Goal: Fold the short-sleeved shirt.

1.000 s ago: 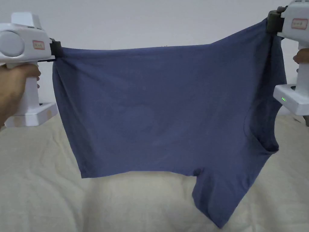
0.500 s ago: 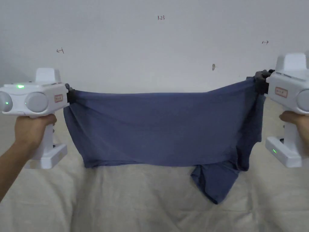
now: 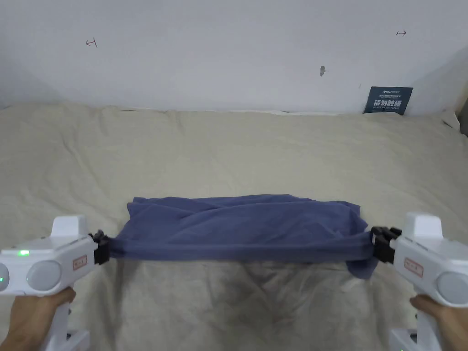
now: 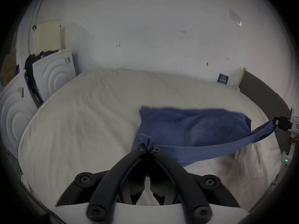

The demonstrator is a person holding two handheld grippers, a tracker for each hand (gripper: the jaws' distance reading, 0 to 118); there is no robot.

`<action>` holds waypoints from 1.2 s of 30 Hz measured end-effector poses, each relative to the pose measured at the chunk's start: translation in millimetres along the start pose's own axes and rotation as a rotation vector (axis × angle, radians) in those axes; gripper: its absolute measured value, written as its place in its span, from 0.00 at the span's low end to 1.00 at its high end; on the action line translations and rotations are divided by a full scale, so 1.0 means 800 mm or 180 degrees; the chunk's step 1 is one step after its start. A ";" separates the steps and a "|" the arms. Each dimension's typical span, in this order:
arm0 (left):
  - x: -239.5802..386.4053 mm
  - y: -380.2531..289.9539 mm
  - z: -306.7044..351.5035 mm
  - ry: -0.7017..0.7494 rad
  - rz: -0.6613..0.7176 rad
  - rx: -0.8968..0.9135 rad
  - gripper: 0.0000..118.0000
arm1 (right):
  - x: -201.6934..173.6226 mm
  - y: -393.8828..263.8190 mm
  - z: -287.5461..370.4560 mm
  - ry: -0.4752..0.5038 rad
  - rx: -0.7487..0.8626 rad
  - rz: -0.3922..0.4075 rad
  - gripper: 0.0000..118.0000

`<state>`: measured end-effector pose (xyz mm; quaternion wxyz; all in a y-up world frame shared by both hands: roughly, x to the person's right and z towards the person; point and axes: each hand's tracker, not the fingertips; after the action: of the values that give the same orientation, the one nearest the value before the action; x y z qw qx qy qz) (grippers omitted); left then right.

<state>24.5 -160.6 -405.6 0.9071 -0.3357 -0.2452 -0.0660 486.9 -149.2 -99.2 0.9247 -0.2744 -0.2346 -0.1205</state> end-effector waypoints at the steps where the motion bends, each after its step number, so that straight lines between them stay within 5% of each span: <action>1: -0.002 -0.017 0.010 -0.0007 0.0007 -0.0041 0.03 | -0.001 -0.017 0.012 -0.0013 -0.0042 -0.0035 0.04; 14: -0.029 -0.199 0.106 0.0060 0.0130 -0.0531 0.03 | 0.019 -0.206 0.161 -0.0081 -0.0515 -0.0374 0.04; 26: -0.023 -0.244 0.093 0.0230 0.0203 -0.0801 0.05 | 0.004 -0.268 0.118 -0.0400 -0.1187 -0.0463 0.06; 27: -0.023 -0.240 0.095 0.0236 0.0224 -0.0805 0.12 | 0.002 -0.261 0.120 -0.0409 -0.1231 -0.0452 0.11; 28: -0.021 -0.237 0.099 0.0273 0.0259 -0.0815 0.32 | -0.001 -0.253 0.125 -0.0394 -0.1217 -0.0421 0.26; 31: -0.013 -0.212 0.120 0.0309 0.0295 -0.0605 0.97 | -0.011 -0.214 0.145 -0.0385 -0.0878 -0.0274 0.86; 32: -0.008 -0.199 0.136 0.0270 0.0293 -0.0348 1.00 | -0.018 -0.196 0.153 -0.0412 -0.0709 -0.0224 0.95; 36: 0.026 -0.143 0.188 0.0212 -0.0019 0.0462 0.98 | -0.046 -0.121 0.199 -0.0404 0.0159 -0.0070 0.94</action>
<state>-50.1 -150.3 -231.0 0.9365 -0.2659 -0.2199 -0.0618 362.7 -135.6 43.8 0.9131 -0.2558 -0.2988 -0.1070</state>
